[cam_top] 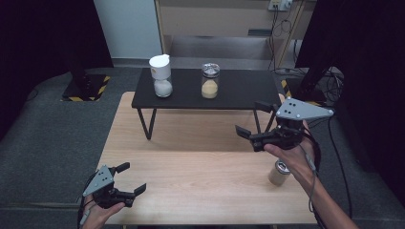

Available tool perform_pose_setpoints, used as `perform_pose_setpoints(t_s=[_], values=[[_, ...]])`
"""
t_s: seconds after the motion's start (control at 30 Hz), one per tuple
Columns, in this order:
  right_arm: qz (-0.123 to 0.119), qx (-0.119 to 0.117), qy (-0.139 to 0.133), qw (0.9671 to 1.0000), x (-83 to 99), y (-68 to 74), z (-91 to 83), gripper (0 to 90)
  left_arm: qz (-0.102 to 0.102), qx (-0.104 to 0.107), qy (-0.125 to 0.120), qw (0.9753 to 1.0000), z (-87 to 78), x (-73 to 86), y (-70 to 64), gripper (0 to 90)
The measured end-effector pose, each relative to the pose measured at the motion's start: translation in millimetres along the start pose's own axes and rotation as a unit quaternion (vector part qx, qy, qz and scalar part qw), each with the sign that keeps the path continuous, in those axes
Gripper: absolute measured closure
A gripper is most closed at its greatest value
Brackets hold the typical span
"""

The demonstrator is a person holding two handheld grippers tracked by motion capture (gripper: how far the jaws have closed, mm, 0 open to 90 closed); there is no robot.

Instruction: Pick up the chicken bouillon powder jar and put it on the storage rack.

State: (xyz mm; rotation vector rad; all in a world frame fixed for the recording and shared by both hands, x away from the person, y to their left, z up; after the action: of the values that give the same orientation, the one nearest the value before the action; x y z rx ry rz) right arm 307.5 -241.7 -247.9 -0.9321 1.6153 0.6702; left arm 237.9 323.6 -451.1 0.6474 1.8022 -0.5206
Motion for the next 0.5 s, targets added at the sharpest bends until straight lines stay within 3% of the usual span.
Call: perform_pose_setpoints(t_s=[0.5], values=[[0.009, 0.014, 0.001, 0.9999, 25.0, 5.4, -18.2, 7.9, 0.000, 0.001, 0.001, 1.0000, 0.4, 0.1, 0.0, 0.0]])
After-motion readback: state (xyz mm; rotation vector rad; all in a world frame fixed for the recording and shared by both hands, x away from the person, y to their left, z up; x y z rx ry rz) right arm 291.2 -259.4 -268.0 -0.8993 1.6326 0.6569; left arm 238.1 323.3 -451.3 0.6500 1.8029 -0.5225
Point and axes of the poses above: each handheld gripper's, and its own axes: z roughly forward along the jaws, x roughly out of its underside, y roughly to its left, the point moved 8 cm from there along z, roughly forward along the jaws, and after that the axes turned 5 degrees about -x, right-handed, at the moved point
